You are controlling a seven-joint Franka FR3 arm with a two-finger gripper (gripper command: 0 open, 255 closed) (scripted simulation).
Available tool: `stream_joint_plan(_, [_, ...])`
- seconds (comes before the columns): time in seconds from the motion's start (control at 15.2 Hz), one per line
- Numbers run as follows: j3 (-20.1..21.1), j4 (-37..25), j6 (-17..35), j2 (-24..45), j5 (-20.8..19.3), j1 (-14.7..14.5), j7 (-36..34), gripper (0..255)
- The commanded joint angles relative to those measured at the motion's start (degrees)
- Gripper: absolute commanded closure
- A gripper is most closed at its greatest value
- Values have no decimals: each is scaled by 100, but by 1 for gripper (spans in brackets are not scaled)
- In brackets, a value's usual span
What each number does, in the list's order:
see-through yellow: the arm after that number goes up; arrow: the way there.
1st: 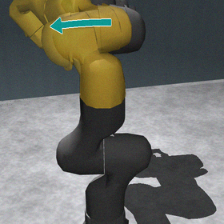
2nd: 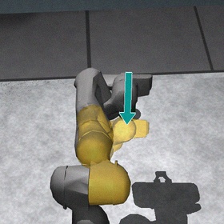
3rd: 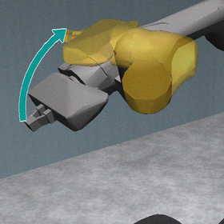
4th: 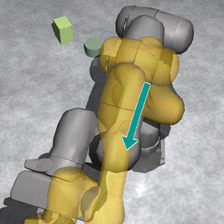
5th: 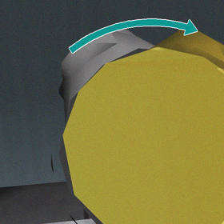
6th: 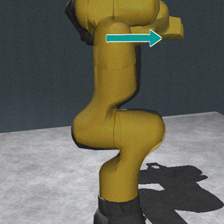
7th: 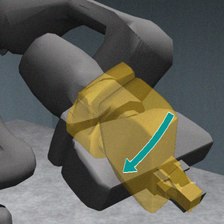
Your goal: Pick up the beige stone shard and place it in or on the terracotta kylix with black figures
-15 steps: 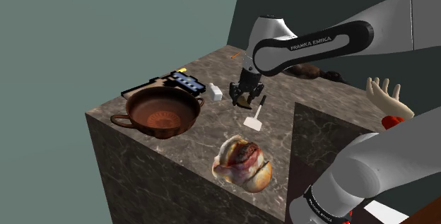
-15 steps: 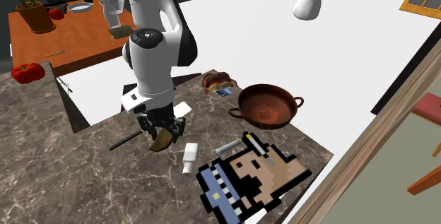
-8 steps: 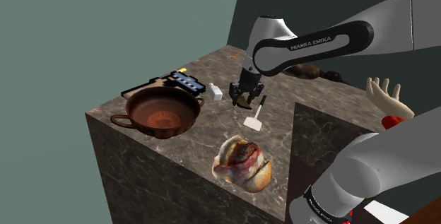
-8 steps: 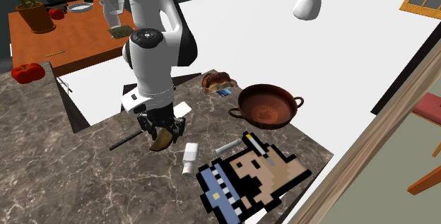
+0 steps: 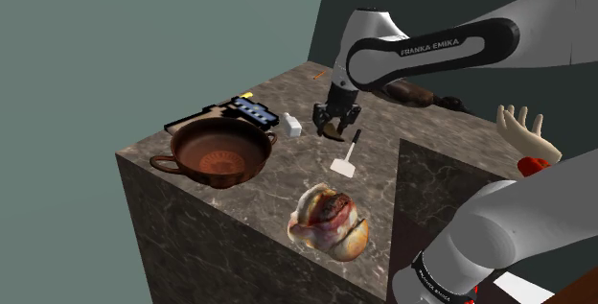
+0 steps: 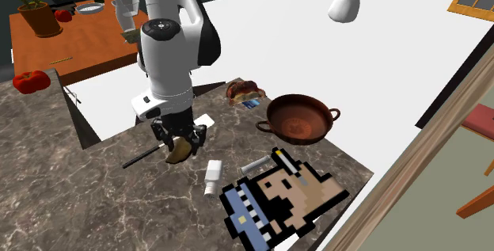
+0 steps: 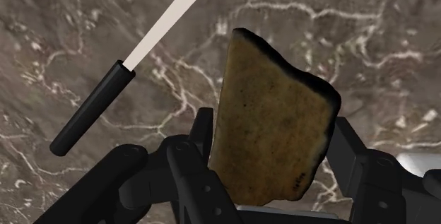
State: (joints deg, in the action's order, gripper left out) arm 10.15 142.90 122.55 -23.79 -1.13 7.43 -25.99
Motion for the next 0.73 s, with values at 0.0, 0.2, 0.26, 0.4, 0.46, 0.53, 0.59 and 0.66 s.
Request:
stream_joint_plan(0.0, [-15, -104, -167, -61, 8, -1, 23, 255])
stream_joint_plan(0.2, [-31, -278, -415, -138, 17, -4, 49, 255])
stream_joint_plan(0.26, [-36, -338, -498, -160, 20, -5, 57, 255])
stream_joint_plan(0.4, [-46, -461, -660, -201, 24, -5, 72, 255])
stream_joint_plan(0.46, [-50, -524, -741, -219, 26, -5, 79, 255])
stream_joint_plan(0.53, [-55, -588, -821, -235, 27, -5, 86, 255])
stream_joint_plan(0.59, [-59, -653, -902, -250, 29, -5, 93, 255])
stream_joint_plan(0.66, [-63, -720, -981, -264, 30, -4, 100, 255])
